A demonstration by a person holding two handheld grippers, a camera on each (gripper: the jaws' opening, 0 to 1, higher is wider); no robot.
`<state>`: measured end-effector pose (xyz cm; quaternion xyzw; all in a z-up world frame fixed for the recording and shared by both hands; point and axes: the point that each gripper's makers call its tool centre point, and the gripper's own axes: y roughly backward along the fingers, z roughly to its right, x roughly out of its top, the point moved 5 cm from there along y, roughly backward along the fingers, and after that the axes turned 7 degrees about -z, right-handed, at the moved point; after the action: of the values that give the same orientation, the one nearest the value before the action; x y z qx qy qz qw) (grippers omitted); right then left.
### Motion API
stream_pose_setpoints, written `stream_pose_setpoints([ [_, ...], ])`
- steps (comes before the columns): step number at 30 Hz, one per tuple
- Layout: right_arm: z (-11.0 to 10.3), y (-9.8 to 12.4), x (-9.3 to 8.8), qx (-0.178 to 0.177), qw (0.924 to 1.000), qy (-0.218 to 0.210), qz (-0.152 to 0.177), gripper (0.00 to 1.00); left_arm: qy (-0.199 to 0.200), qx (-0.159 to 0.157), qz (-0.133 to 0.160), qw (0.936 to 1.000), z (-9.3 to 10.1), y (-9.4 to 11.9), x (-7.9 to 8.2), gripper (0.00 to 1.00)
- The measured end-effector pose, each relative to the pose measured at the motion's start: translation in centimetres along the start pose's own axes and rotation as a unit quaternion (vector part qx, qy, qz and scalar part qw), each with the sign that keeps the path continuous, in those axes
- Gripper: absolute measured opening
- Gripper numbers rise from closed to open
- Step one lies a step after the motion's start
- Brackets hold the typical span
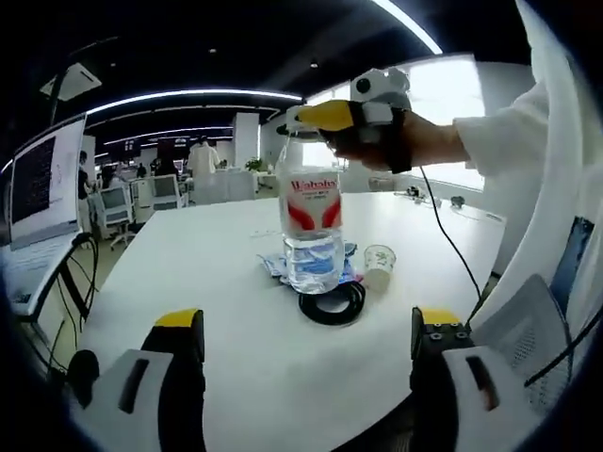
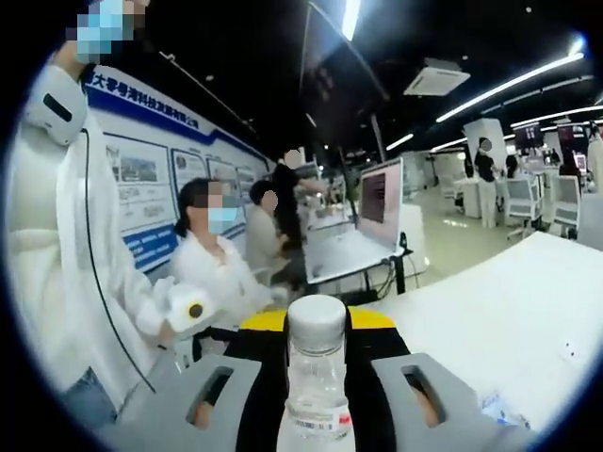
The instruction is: Arrange the tabletop items into an orderly group along one side of the table until the central work area is clear of visible clutter.
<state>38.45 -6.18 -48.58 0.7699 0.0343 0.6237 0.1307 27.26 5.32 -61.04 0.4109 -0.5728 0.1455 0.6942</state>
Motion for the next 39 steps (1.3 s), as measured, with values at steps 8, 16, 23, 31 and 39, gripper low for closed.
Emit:
stream_pose_setpoints([
  [8,3.4,-0.8,-0.4,0.009,0.9997,0.023,-0.008,0.19,-0.046,-0.012,-0.013,0.9988,1.1,-0.5,-0.7,0.87],
  [16,7.1,-1.7,-0.7,0.015,0.9993,0.032,-0.015,0.19,-0.012,0.004,-0.018,0.9998,0.0,-0.3,-0.7,0.82],
  [23,10.6,-2.6,-0.6,0.022,0.9984,0.049,-0.019,0.19,-0.020,0.003,-0.035,0.9992,0.1,-0.4,-1.2,0.78],
  [31,14.8,-3.2,-1.9,0.005,0.9985,0.047,-0.028,0.19,-0.011,0.014,-0.043,0.9989,-0.4,-0.4,-1.6,0.76],
  [39,18.3,-2.5,-1.8,-0.010,0.9985,0.053,-0.009,0.19,-0.013,0.007,-0.060,0.9981,-0.1,-0.7,-2.1,0.75],
])
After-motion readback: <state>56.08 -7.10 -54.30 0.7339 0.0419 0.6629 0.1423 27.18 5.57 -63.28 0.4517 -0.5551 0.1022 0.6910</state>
